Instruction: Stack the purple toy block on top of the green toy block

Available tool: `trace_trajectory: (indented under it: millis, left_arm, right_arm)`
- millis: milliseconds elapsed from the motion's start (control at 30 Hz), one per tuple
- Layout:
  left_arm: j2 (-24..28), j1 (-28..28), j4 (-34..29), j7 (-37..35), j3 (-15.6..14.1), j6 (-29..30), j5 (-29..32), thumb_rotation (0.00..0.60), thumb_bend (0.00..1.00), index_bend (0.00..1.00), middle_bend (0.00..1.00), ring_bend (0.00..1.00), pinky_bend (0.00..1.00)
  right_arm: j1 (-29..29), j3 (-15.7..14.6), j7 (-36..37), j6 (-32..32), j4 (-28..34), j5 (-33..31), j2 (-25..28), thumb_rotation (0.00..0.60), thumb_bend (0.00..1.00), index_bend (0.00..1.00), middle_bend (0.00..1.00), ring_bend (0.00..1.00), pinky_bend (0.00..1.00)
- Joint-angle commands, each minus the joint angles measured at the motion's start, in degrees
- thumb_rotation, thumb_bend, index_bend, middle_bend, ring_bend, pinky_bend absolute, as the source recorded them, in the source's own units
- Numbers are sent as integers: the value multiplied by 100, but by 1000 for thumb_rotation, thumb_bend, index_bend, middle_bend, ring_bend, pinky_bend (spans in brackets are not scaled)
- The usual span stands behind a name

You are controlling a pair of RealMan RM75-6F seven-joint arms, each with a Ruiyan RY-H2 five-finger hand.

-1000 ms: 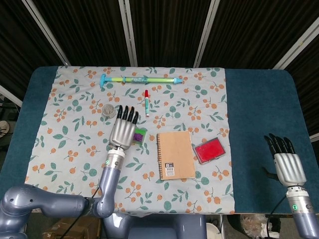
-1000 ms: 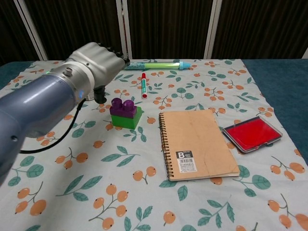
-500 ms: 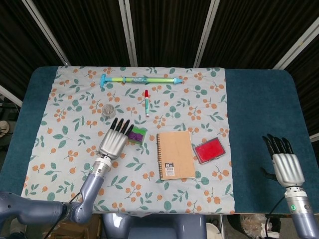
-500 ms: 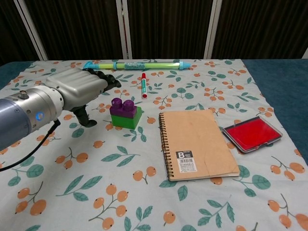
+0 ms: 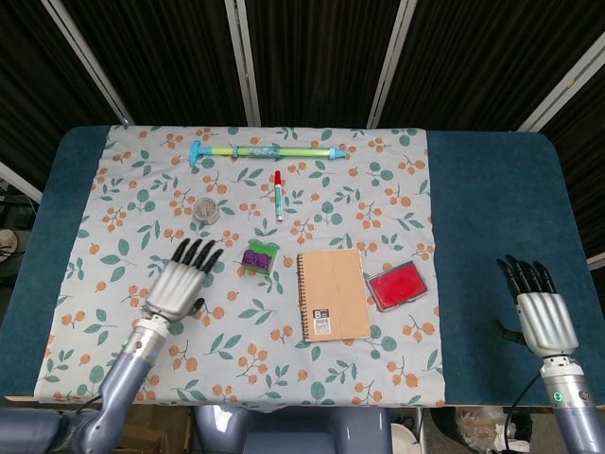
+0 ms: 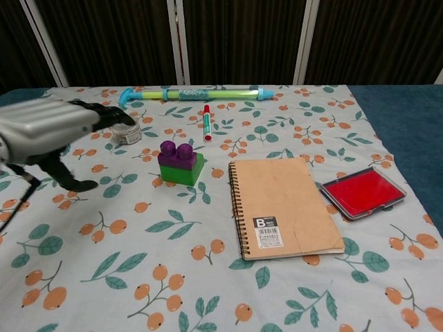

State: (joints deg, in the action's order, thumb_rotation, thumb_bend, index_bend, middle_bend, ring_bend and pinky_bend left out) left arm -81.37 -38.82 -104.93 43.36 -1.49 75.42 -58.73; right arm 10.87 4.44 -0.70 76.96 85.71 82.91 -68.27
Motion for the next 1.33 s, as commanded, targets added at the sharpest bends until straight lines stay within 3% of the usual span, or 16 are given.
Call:
trace_trajectory:
  millis: [33,167,300,633,1333]
  left_arm:
    - [674,683,-128,-844,-501,599,-816,600,314,0,0,0,0]
    - [1012,1145,148,-1426,-885,839,-1251,600,314,0,0,0,0]
    - [1118,1531,642,-1982,-1056,1002,-1478,600,314,0,0,0,0]
    - [921,2301,1756,-3273,-980,1561,-1895,600,314,17,0,0,0]
    - [993,2644,1755,-3153,-632,1443,-2328,600,314,39,0,0,0]
  right_arm:
    - [-2,-21,-13,22,33,45,1,600,223,19,64,88,0]
    - [-6,-52,-60,47,77,107,-8,600,224,19,64,88,0]
    - [-9,-72,-99,53,97,131,-14,600,223,19,64,88,0]
    - [-33,-89,-236,134,128,185,-28,600,223,19,63,88,0]
    - [-123,-27,-398,223,217,8,48,600,223,19,64,88,0]
